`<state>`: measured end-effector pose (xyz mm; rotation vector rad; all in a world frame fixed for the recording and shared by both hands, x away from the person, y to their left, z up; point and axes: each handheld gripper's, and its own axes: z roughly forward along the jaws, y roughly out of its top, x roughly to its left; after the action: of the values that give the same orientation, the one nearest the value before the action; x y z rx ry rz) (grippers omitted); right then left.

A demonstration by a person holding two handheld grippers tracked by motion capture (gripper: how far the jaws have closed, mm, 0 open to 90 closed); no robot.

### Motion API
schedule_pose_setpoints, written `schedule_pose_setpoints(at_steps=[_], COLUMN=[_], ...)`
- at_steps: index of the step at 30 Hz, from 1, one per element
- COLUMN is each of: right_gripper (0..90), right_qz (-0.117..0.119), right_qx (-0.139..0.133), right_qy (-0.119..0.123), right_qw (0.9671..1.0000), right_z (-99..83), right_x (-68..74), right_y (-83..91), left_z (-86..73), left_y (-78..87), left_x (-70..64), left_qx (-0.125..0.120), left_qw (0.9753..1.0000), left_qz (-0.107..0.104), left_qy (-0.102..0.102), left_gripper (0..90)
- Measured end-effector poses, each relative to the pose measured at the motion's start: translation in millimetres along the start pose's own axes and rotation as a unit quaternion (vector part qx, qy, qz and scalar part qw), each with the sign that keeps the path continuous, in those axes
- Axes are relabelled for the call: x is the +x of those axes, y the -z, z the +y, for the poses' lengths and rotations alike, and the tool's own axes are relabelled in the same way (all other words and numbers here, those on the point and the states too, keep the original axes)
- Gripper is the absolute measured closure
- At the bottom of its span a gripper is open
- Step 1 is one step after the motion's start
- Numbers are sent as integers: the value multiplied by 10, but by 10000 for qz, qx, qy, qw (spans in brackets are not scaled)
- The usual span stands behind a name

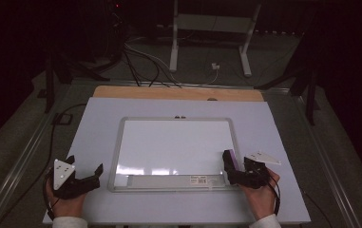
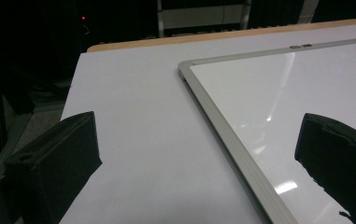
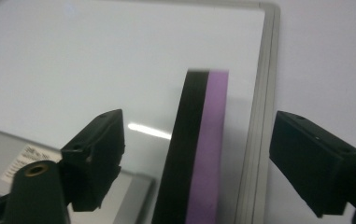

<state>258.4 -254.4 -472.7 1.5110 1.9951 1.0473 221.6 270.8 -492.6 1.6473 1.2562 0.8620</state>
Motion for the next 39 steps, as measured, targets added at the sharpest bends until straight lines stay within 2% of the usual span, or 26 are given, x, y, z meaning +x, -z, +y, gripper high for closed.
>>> schedule_pose_setpoints(at_steps=[6,10,19,22,27,32,39], right_gripper=[111,78,40,31,13,0,0], right_qz=[153,54,8,27,208,267,283], right_qx=[-307,-393,-694,-757,-920,-1096,-1210], right_qy=[201,355,455,419,328,338,433], right_qw=[9992,9986,9965,9962,9950,9930,9913], right_z=[37,31,-9,-31,-59,-91,-121], right_x=[-144,-235,-425,-474,-530,-562,-584], right_y=[81,110,178,187,200,228,227], left_z=[3,13,36,56,64,79,78], left_y=[15,29,68,100,114,134,150], left_x=[18,22,45,66,72,67,79], left_qx=[-29,-78,-217,-311,-376,-486,-576], left_qw=[10000,9999,9995,9989,9985,9979,9973], left_qz=[3,-12,-43,-135,-172,-206,-179], left_qy=[33,81,218,325,362,376,416], left_gripper=[7,7,7,7,7,7,6])
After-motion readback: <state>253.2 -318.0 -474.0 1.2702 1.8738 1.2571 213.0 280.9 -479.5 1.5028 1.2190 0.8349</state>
